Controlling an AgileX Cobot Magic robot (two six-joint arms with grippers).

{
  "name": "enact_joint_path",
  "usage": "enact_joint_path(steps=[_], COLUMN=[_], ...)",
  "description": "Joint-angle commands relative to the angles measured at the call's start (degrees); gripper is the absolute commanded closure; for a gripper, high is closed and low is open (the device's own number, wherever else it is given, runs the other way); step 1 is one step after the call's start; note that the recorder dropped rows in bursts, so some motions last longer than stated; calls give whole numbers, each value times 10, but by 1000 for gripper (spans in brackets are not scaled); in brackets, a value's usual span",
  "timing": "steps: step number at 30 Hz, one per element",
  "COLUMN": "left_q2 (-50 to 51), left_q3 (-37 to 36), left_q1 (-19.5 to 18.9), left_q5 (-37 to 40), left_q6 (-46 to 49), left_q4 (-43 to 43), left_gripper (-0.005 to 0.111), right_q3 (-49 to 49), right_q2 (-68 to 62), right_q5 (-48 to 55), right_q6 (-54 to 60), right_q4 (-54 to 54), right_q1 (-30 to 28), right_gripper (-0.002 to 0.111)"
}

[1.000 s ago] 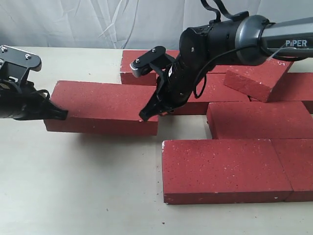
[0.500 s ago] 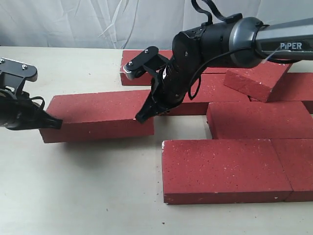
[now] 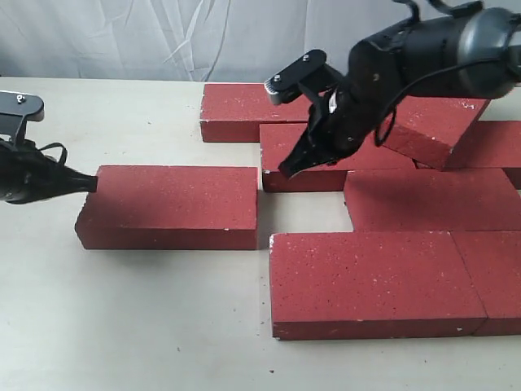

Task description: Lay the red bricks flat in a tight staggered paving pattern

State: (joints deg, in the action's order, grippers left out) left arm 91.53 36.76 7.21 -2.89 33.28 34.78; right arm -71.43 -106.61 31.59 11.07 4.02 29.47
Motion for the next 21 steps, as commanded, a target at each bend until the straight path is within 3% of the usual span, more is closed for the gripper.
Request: enact_joint_path(steps=[1,6,11,16,21], left_q2=[1,9,54,82,94], left_q3=[8,26,87,94,94], left_q1=[-5,-39,-66,-66,-65], left_q5=[-36,-14,184,128,134], left_q6=[3,-2,2,2,2], left_q4=[-50,-57,-76,-70,-59], left_gripper=[107,107,107,107,107], right_q3=[65,66,54,42,-1], right_q2=[57,57,56,33,-18], right_q5=[-21,-52,-49,-38,20], right_q6=[136,263,305,332,344], right_q4=[-72,-141,-207,-253,-281], right_q1=[-8,-8,-8,-8,-7], right_gripper=[109,109,109,109,109])
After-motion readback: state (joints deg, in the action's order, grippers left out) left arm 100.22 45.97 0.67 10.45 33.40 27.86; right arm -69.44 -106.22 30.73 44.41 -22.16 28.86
